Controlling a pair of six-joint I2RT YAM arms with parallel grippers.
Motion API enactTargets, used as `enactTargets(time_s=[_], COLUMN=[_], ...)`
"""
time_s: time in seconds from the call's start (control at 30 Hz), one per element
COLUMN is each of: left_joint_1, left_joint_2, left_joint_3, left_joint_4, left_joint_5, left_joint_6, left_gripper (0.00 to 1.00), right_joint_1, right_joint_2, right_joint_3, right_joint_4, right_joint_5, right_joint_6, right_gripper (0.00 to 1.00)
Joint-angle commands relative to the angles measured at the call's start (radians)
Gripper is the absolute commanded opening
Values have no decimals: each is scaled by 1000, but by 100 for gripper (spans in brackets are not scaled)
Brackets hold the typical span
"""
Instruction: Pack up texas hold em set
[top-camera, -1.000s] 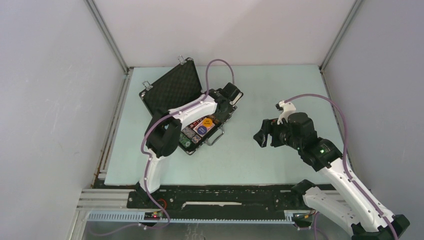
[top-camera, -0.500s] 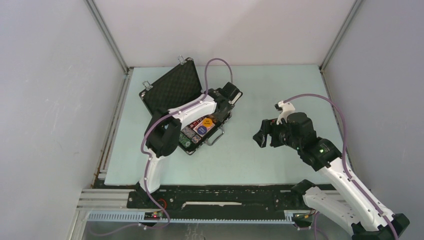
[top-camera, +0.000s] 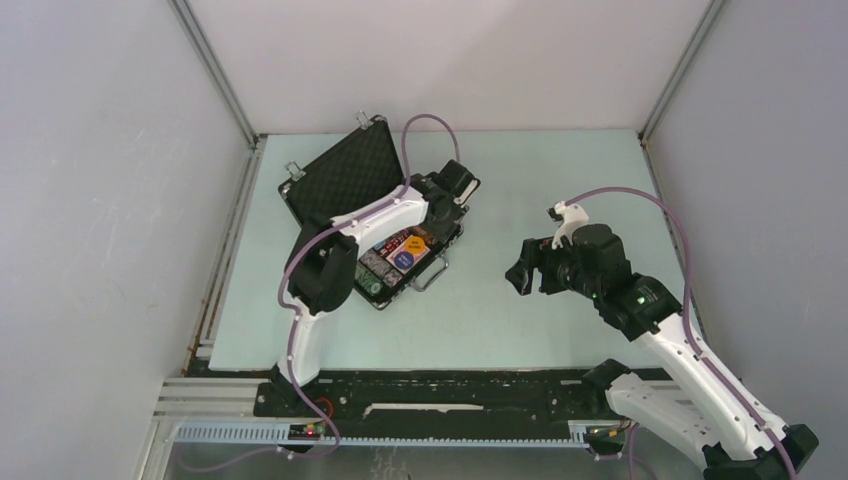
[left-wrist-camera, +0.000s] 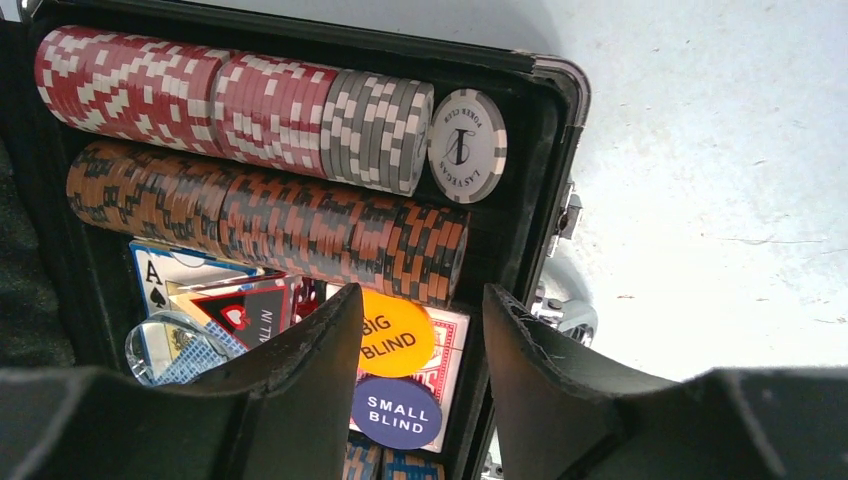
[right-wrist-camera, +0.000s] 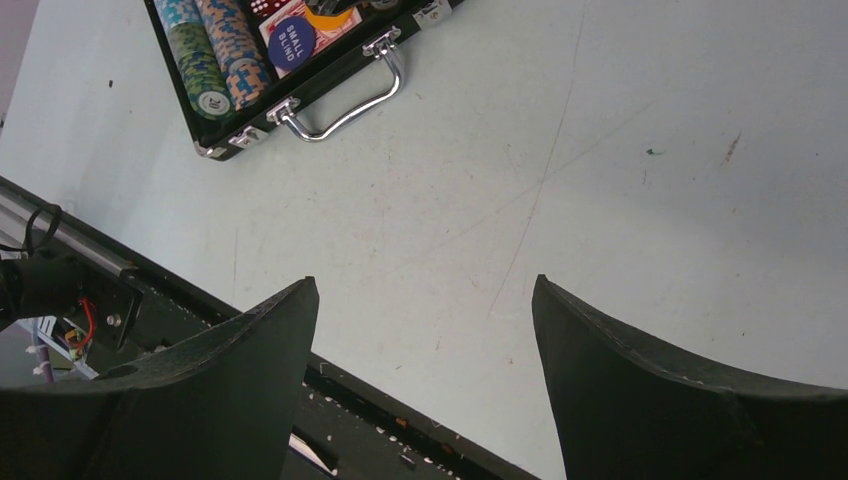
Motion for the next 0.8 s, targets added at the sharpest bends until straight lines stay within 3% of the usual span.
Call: enactTargets(time_s=[0.0, 0.23, 0.43, 0.67, 0.77], left_joint_1=[2, 2, 19, 45, 107], left_joint_2=[-79, -138, -340, -559, -689], left_joint_3=[-2, -32, -181, -325, -396], left_joint_4=[28, 34, 135, 181, 204], left_joint_5=[37, 50, 124, 151, 201], left_joint_6=[-42, -97, -158, -205, -247], left_gripper=[54, 56, 69, 75, 80], right_joint_1=[7, 12, 18, 19, 21], right_joint_2=[3, 2, -8, -14, -14], right_joint_3=[0, 0, 0, 0, 0], right_joint_4=[30, 28, 26, 26, 25], right_joint_5=[9, 12, 33, 42, 42], right_joint_6=[20, 19, 19, 18, 19], right_gripper=[88, 88, 88, 88, 89])
